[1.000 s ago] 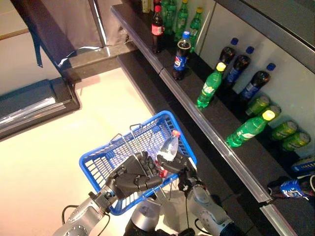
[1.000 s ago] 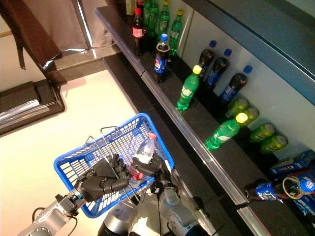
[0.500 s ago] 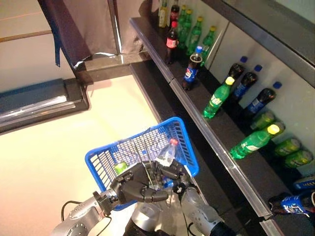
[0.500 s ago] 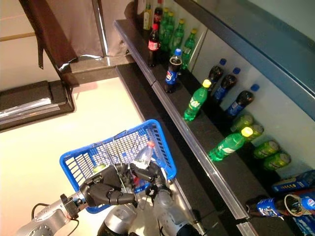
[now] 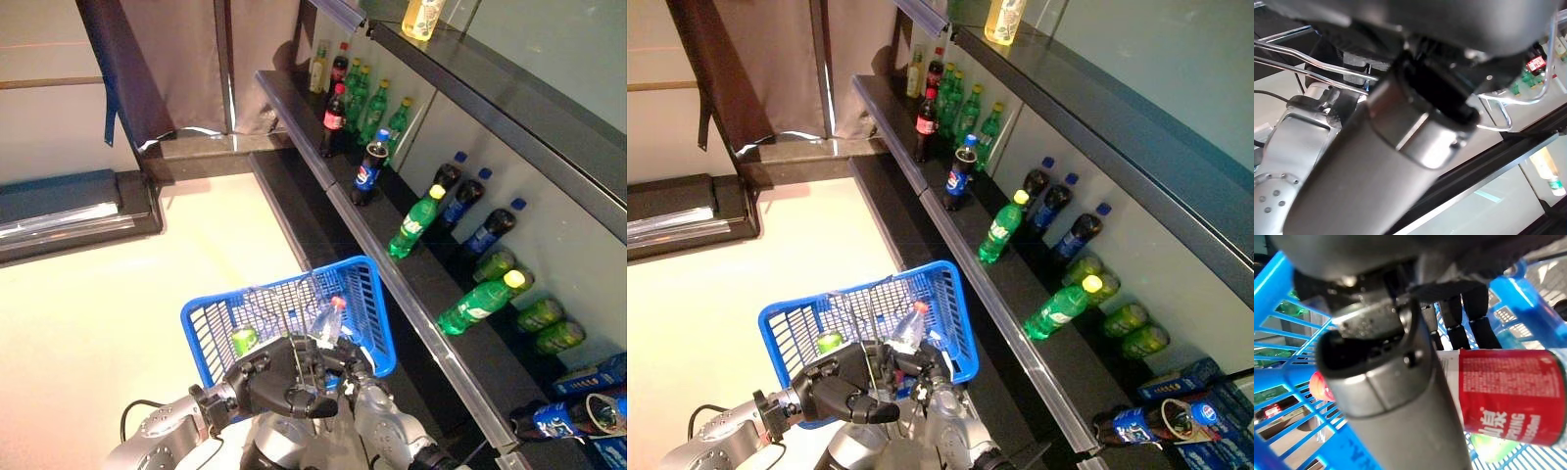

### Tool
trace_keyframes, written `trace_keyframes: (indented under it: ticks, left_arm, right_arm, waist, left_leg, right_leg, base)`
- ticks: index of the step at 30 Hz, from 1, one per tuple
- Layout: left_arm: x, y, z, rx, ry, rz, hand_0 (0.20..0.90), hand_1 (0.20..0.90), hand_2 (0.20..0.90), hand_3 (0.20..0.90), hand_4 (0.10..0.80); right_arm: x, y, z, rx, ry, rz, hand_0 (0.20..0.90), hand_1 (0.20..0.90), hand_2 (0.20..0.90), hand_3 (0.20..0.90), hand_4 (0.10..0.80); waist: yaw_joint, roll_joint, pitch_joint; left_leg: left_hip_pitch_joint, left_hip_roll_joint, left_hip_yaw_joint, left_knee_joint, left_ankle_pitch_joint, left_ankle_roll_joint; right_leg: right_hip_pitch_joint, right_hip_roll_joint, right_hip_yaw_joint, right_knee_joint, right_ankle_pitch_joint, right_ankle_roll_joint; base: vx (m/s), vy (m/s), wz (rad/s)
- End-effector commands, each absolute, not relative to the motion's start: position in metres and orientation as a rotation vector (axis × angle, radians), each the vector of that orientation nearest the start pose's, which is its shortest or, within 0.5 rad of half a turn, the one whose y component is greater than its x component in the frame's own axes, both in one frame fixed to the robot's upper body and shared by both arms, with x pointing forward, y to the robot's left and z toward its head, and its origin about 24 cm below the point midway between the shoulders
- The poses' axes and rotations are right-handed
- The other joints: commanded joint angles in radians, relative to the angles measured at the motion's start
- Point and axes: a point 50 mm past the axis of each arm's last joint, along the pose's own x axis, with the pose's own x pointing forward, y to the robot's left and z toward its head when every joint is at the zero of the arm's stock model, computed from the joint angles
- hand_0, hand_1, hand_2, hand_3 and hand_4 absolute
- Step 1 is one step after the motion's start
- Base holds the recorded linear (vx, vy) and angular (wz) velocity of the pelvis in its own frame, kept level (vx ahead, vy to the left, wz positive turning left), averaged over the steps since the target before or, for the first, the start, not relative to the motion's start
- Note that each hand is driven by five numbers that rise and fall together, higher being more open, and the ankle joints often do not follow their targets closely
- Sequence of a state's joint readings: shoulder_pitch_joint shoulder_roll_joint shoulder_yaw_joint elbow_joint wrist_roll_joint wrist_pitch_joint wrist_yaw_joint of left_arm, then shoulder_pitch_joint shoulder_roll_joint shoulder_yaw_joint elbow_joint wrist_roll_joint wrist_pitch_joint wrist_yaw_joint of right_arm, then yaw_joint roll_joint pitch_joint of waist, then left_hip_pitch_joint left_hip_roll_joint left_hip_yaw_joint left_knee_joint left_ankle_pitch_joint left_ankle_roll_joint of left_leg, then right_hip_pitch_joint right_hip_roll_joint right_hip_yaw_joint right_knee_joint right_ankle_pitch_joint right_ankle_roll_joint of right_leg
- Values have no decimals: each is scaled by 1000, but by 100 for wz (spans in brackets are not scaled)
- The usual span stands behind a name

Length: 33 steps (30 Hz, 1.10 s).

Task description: Pick up the drink and place into the basket.

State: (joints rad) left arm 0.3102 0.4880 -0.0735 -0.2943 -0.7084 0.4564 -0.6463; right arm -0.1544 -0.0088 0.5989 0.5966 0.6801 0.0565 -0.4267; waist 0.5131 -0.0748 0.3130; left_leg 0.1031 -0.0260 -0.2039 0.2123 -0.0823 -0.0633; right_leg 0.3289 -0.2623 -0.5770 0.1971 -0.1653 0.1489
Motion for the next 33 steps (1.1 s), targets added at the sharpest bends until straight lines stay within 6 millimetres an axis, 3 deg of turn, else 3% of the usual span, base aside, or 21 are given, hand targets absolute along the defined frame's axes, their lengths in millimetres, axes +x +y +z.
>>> trace_keyframes:
  ticks: [1,8,9,10,11,33]
  left_arm:
    - [153,117,102,-589,-40,-1262,300,300,300,200,100]
    - [154,119,103,-596,-30,-1250,300,300,300,200,100]
    - [155,119,103,-600,-28,-1249,300,300,300,200,100]
    - [155,119,103,-600,-27,-1248,300,300,300,200,100]
    - [156,120,104,-601,-27,-1245,300,300,300,200,100]
    - [163,141,106,-612,-25,-1133,300,300,300,200,100]
  right_arm:
    - [198,-18,-81,340,814,114,300,300,300,200,100]
    - [201,-22,-88,476,854,56,300,300,300,200,100]
    - [201,-23,-89,475,854,49,446,446,446,370,270]
    - [201,-23,-89,475,855,46,505,505,505,439,339]
    - [201,-24,-89,467,849,40,900,900,900,900,800]
    - [204,-29,-76,435,731,84,900,900,900,900,800]
  waist:
    - [16,57,-206]
    - [20,46,-211]
    - [22,44,-213]
    - [23,43,-214]
    - [24,40,-214]
    - [19,0,-210]
  left_leg:
    - [-45,41,5,67,61,-38]
    - [-28,47,5,58,62,-33]
    - [-25,48,4,55,62,-32]
    - [-24,48,4,54,62,-32]
    - [-22,49,4,52,62,-30]
    - [-5,64,2,6,64,-17]
  right_leg:
    - [45,55,23,-23,92,-27]
    - [50,59,22,-22,97,-27]
    - [50,61,23,-23,98,-26]
    - [50,61,23,-24,98,-26]
    - [50,63,24,-25,99,-25]
    - [39,84,44,-54,122,-11]
  base:
    - [34,11,5]
    - [26,15,8]
    - [19,7,4]
    - [23,7,4]
    - [0,0,0]
    - [-4,-11,0]
